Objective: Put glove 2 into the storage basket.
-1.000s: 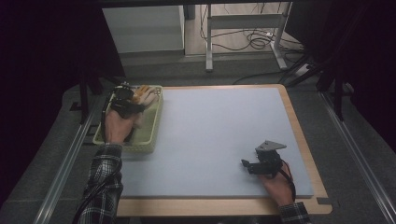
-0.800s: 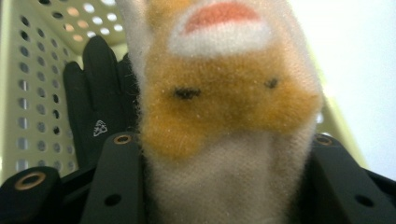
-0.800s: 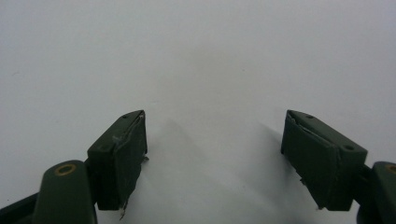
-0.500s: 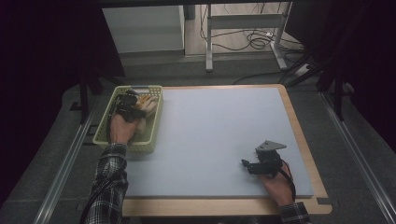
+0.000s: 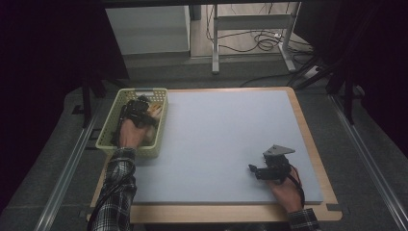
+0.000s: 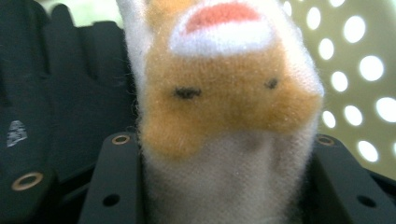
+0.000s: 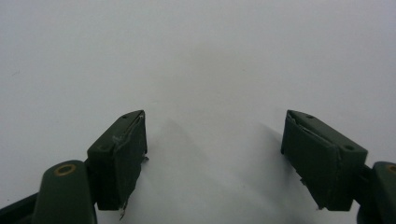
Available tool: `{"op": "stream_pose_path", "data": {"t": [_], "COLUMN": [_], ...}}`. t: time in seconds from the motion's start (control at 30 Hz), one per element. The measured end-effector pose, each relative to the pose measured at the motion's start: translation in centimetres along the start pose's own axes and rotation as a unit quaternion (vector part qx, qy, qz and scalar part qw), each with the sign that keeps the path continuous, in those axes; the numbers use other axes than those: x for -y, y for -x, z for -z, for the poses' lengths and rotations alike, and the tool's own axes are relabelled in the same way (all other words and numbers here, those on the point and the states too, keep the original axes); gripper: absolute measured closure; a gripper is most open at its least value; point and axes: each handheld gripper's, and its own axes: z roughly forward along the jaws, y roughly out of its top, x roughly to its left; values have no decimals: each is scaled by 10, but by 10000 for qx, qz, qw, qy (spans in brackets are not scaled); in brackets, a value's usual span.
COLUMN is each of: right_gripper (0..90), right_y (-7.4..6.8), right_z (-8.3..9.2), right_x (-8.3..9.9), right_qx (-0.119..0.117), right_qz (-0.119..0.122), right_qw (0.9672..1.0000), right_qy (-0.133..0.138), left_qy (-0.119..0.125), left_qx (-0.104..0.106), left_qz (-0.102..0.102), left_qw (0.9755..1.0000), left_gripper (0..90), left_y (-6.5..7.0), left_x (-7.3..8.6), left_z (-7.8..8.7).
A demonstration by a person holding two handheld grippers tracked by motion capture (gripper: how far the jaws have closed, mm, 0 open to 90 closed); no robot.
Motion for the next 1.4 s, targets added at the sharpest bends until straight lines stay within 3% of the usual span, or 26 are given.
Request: {"op": "stream_pose_path", "data": {"t": [0.3,0.37,0.47,0.6,0.73,0.87,0.97,1.03,1.1,1.17,1.27,1.4], "right_gripper": [221,221,220,220,220,220,220,219,220,220,220,220], "right_y": [0,0,0,0,0,0,0,0,0,0,0,0], "right_z": [0,0,0,0,0,0,0,0,0,0,0,0], "right_x": [0,0,0,0,0,0,0,0,0,0,0,0], "right_qx": [-3,-1,-3,-4,-1,-2,-4,-3,-4,-5,-2,-3], "right_qz": [0,2,1,2,9,5,6,6,6,4,7,6], "right_qw": [10000,10000,10000,10000,10000,10000,10000,10000,10000,10000,10000,10000], "right_qy": [0,0,0,-1,-1,-1,-2,-2,-2,-2,-1,-1], "left_qy": [-384,-483,-597,-441,-101,250,444,665,742,733,770,675], "left_qx": [149,182,33,222,239,268,253,446,765,799,615,10], "left_qz": [-22,11,30,52,-98,21,157,134,102,-31,-151,-86], "left_qw": [9991,9987,9982,9988,9996,9993,9986,9967,9943,9941,9950,9977], "left_gripper": [480,421,287,146,117,197,359,398,370,307,291,437], "left_y": [2,3,-1,-7,-12,-24,-33,-34,-31,-26,-20,-25], "left_x": [-2,-2,-2,0,1,5,9,11,11,10,9,11], "left_z": [-13,-17,-14,-1,24,39,41,43,44,45,48,46]}}
